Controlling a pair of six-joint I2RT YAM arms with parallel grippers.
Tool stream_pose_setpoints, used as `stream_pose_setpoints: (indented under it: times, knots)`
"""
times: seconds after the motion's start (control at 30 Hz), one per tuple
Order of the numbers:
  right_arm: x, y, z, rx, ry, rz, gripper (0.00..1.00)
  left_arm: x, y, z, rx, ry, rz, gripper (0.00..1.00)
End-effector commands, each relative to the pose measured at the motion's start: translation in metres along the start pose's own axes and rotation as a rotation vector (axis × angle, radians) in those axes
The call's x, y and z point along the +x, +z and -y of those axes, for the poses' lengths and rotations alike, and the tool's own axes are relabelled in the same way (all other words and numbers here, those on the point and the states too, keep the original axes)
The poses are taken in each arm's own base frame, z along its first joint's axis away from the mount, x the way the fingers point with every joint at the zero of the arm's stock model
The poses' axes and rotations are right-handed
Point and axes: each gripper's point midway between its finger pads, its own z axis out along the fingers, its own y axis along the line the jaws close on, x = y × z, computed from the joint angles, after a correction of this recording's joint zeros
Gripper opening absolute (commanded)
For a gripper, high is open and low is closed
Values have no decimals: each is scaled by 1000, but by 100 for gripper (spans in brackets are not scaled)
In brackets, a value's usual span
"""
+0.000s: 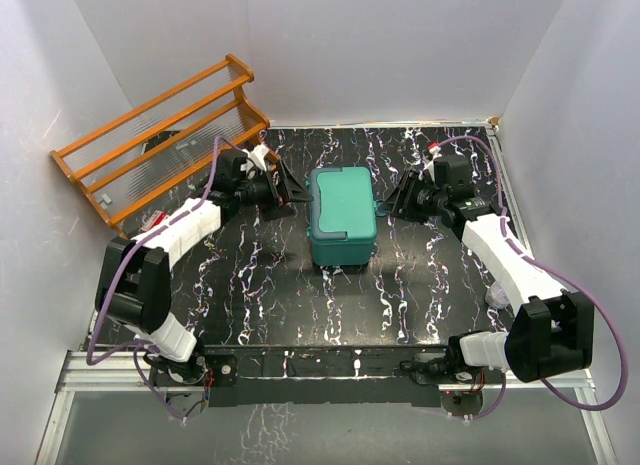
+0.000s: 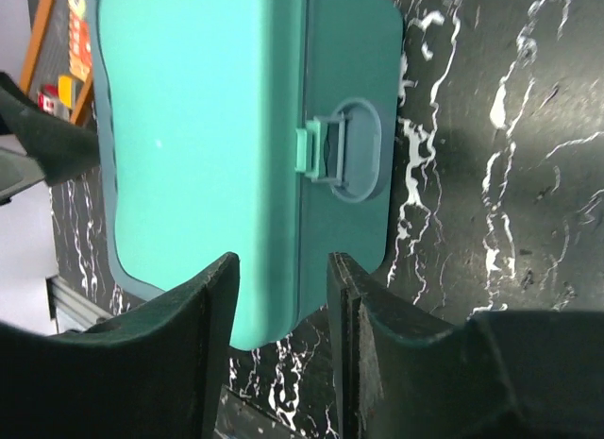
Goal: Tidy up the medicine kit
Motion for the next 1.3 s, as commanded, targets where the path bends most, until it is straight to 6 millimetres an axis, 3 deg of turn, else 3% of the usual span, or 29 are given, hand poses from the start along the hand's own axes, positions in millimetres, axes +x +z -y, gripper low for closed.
stream_pose_setpoints:
  times: [0.0, 0.37, 0.5, 0.63, 0.77, 0.87, 1.03, 1.27]
  knots:
    - [11, 4, -17, -127, -67, -16, 38, 24, 10, -16, 14, -19, -78, 85]
    - [42, 18, -37, -259, -25, -74, 39, 28, 26, -22, 53, -42, -105, 80]
    - [57, 24, -48, -277, 4, -114, 31, 33, 22, -26, 20, -41, -128, 74]
    - [67, 25, -62, -274, 26, -98, 30, 35, 12, -27, -19, 11, -135, 73]
    - [64, 25, -63, -261, 53, -57, 30, 38, 2, -37, -96, 63, -146, 73]
    - [47, 21, -61, -215, 37, 14, 37, 37, -5, -35, -118, 112, -160, 75]
    - [15, 6, -60, -156, 29, 146, 55, 26, -15, -15, -97, 185, -156, 81]
    - [0, 7, -25, -8, 67, 253, 88, 3, -12, -4, -89, 280, -129, 89]
